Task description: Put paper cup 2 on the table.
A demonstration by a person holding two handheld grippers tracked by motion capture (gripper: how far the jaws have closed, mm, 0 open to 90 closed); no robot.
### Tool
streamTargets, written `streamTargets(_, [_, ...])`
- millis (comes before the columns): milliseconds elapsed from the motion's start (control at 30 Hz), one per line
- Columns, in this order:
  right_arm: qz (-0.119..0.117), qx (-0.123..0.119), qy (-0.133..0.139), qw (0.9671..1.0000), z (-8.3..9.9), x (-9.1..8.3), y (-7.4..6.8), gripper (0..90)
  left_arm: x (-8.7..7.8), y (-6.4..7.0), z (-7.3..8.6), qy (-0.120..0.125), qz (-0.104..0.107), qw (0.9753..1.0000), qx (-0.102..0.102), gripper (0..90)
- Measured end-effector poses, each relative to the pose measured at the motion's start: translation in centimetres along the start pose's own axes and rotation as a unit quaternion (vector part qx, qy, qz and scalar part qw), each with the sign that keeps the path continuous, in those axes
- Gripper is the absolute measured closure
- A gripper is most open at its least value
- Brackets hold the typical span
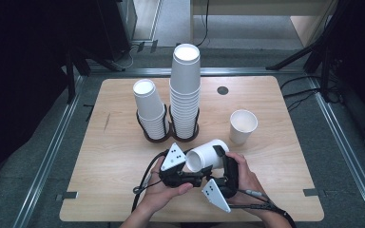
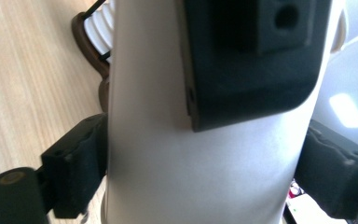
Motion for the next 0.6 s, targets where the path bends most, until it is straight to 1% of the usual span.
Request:
streamTargets(67, [-0.01, -0.007, -0.001, 0.9999, -0.1, 0.0, -0.2, 1.7, -0.1, -0.2, -0.2, 0.004, 0.001, 1.0, -0.006, 23.1])
streamTargets(100, [-0.01, -0.007, -0.001, 0.9999, -0.1, 0.0, -0.2, 1.7, -0.1, -0.2, -0.2, 0.004, 0.001, 1.0, -0.006, 23.2])
streamTargets(133, [-0.003, 0.007, -0.001, 1.0, -0.1, -0.1, 0.1, 0.3, -0.3, -0.4, -0.3, 0.012, 0.0, 0.9999, -0.012, 23.2])
streamTargets(167, [-0.001, 0.012, 0.0, 0.9999, -0.1, -0.1, 0.2, 0.1, -0.4, -0.6, -0.4, 0.013, -0.002, 0.9998, -0.013, 23.2])
streamTargets(200, [-0.001, 0.012, 0.0, 0.9999, -0.1, -0.1, 0.2, 0.1, -0.4, -0.6, -0.4, 0.013, -0.002, 0.9998, -0.013, 23.3])
streamTargets(233, [0.002, 0.029, 0.003, 0.9996, -0.1, -0.3, 0.6, 0.0, -0.5, -0.9, -0.5, 0.018, -0.005, 0.9997, -0.014, 23.3])
streamTargets(300, [0.002, 0.032, 0.003, 0.9995, -0.1, -0.4, 0.7, 0.0, -0.6, -1.1, -0.5, 0.023, -0.006, 0.9996, -0.017, 23.3])
streamTargets(333, [0.006, 0.048, 0.001, 0.9988, 0.0, -0.6, 1.2, 0.0, -0.7, -1.4, -0.7, 0.033, -0.005, 0.9992, -0.022, 23.3])
streamTargets(367, [0.007, 0.052, 0.001, 0.9986, 0.0, -0.8, 1.3, 0.0, -0.7, -1.6, -0.7, 0.039, -0.006, 0.9989, -0.023, 23.3])
streamTargets(433, [0.006, 0.065, 0.002, 0.9979, 0.0, -1.1, 1.7, 0.0, -0.8, -1.8, -0.8, 0.05, -0.005, 0.9985, -0.019, 23.4])
streamTargets(467, [0.008, 0.069, 0.002, 0.9976, 0.0, -1.2, 1.9, 0.0, -0.8, -1.8, -0.8, 0.056, -0.01, 0.9983, -0.015, 23.4])
streamTargets(500, [0.006, 0.077, 0.001, 0.997, 0.1, -1.3, 2.0, 0.0, -0.9, -2.0, -0.8, 0.062, -0.015, 0.9979, -0.013, 23.4])
streamTargets(567, [0.001, 0.092, 0.002, 0.9957, 0.1, -1.6, 2.2, 0.0, -1.0, -2.2, -0.9, 0.075, -0.016, 0.997, -0.013, 23.4])
streamTargets(600, [-0.002, 0.112, -0.003, 0.9937, 0.2, -1.8, 2.2, 0.1, -1.0, -2.2, -0.9, 0.075, -0.016, 0.997, -0.013, 23.3])
Point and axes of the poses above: each handheld gripper's, and its own axes: x roughly forward along the jaws, z roughly out of its underside, y roughly to its right, the point moved 7 cm from there along x, roughly forward along the jaws, and after that the axes turned 9 degrees about -x, right-handed, at the moved point
